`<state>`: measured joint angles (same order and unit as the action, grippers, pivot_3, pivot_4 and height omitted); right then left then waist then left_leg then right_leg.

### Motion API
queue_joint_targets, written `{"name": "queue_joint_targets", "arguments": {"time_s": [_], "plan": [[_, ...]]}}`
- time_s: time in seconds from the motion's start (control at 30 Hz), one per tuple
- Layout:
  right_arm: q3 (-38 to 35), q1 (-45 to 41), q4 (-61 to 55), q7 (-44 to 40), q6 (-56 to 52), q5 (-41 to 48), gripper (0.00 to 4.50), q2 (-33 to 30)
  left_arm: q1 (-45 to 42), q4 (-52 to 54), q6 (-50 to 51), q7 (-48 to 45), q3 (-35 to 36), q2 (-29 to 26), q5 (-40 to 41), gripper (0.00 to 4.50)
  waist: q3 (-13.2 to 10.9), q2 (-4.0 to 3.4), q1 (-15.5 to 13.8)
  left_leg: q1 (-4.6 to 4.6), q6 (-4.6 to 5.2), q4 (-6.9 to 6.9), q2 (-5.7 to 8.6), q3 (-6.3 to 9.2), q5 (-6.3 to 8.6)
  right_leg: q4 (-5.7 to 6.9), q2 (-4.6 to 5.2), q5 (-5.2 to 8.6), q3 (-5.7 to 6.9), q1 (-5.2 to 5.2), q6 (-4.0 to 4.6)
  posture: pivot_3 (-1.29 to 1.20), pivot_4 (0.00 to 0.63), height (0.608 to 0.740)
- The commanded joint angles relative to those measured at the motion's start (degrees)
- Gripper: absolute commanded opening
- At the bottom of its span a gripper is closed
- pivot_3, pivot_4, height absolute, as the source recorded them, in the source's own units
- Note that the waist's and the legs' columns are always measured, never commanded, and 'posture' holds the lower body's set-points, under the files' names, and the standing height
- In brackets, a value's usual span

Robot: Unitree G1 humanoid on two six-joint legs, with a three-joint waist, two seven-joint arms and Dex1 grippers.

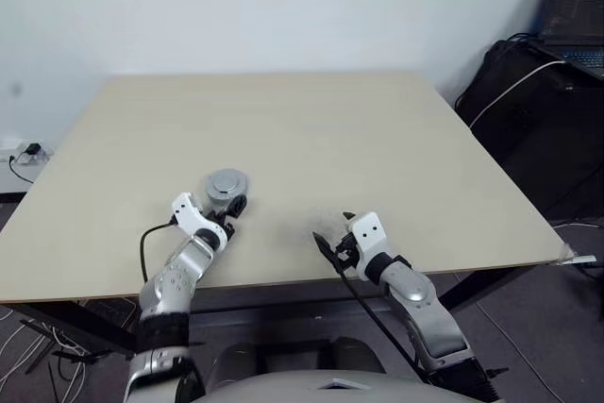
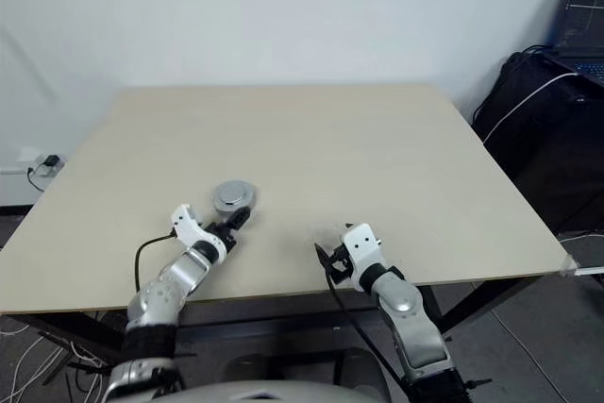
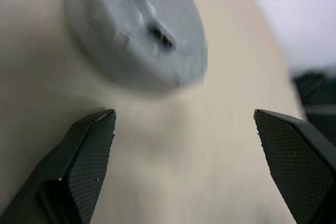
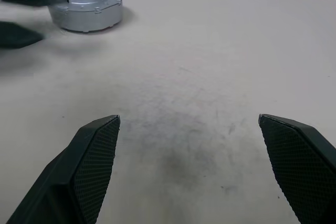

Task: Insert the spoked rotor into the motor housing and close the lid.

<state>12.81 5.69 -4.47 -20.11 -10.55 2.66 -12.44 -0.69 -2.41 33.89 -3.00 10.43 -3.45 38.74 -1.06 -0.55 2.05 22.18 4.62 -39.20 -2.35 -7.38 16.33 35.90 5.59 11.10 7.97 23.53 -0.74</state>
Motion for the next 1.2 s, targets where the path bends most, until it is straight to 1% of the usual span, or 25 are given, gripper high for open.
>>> {"name": "queue_joint_targets", "arguments": {"time_s": [0.03, 0.13, 0.27, 0.37, 0.47, 0.7, 0.9, 1.2], "plan": [[-2.90, -0.81, -1.39, 1.00, 0.13, 2.24, 4.50, 1.76, 8.07, 7.17, -5.32, -0.45, -5.65, 0.01, -8.09, 4.47, 0.00, -0.07, 0.06, -0.09, -0.04, 0.06, -0.05, -0.08, 0.02, 0.01, 0.00, 0.00, -0.06, -0.01, 0.00, 0.00, 0.000, 0.740], [-5.32, -0.34, -0.51, 3.75, 2.18, 2.36, 4.50, 3.78, 13.70, 10.61, -20.03, 2.10, -11.56, 0.37, -21.45, 4.47, -0.07, -0.14, -0.40, -0.12, -0.13, 0.15, -0.15, -0.09, 0.04, 0.02, -0.02, 0.08, -0.13, 0.04, 0.14, 0.00, 0.000, 0.740], [-7.18, 0.68, 0.53, 6.39, 5.41, 0.83, 4.50, 5.05, 18.40, 9.46, -34.72, 6.23, -15.80, 1.32, -33.84, 4.47, -0.16, -0.22, -1.11, 0.15, -0.18, 0.22, -0.20, -0.08, 0.03, 0.02, -0.03, 0.11, -0.12, 0.37, 0.19, 0.00, 0.000, 0.740], [-8.42, 1.47, 1.09, 9.09, 8.28, -0.48, 4.50, 5.74, 20.46, 8.27, -42.19, 8.42, -16.41, 3.26, -37.48, 4.47, -0.17, -0.25, -1.56, 0.62, -0.19, 0.20, -0.19, -0.10, 0.03, 0.02, -0.02, 0.11, -0.13, 0.80, 0.20, 0.00, 0.000, 0.740], [-9.74, 2.33, 1.67, 12.71, 10.53, -2.22, 4.50, 6.36, 20.75, 6.93, -48.90, 9.81, -16.26, 4.23, -40.45, 4.47, -0.22, -0.24, -1.56, 0.81, -0.18, 0.19, -0.19, -0.16, 0.03, 0.01, -0.01, 0.11, -0.12, 0.98, 0.21, 0.00, 0.000, 0.740], [-11.68, 4.71, 3.05, 17.20, 14.37, -2.98, 4.50, 8.82, 20.07, 4.70, -53.40, 9.81, -15.54, 5.25, -42.21, 4.47, -0.27, -0.25, -1.44, 0.81, -0.16, 0.19, -0.20, -0.16, 0.04, 0.02, -0.05, 0.12, 0.03, 0.97, 0.20, 0.00, 0.000, 0.740], [-11.34, 5.09, 3.39, 16.63, 16.00, -2.05, 4.50, 9.54, 19.79, 3.33, -53.52, 8.90, -15.28, 5.65, -41.99, 4.47, -0.33, -0.30, -1.40, 0.81, -0.13, 0.15, -0.20, -0.17, 0.04, 0.03, -0.05, 0.11, 0.05, 0.96, 0.19, 0.00, 0.000, 0.740], [-11.31, 5.01, 3.22, 15.86, 15.24, -1.68, 4.50, 9.43, 20.25, 2.96, -53.72, 7.97, -15.37, 6.12, -41.47, 4.47, -0.33, -0.29, -1.40, 0.81, -0.12, 0.14, -0.20, -0.16, 0.05, 0.03, -0.04, 0.11, 0.06, 0.96, 0.19, 0.00, 0.000, 0.740]]}}
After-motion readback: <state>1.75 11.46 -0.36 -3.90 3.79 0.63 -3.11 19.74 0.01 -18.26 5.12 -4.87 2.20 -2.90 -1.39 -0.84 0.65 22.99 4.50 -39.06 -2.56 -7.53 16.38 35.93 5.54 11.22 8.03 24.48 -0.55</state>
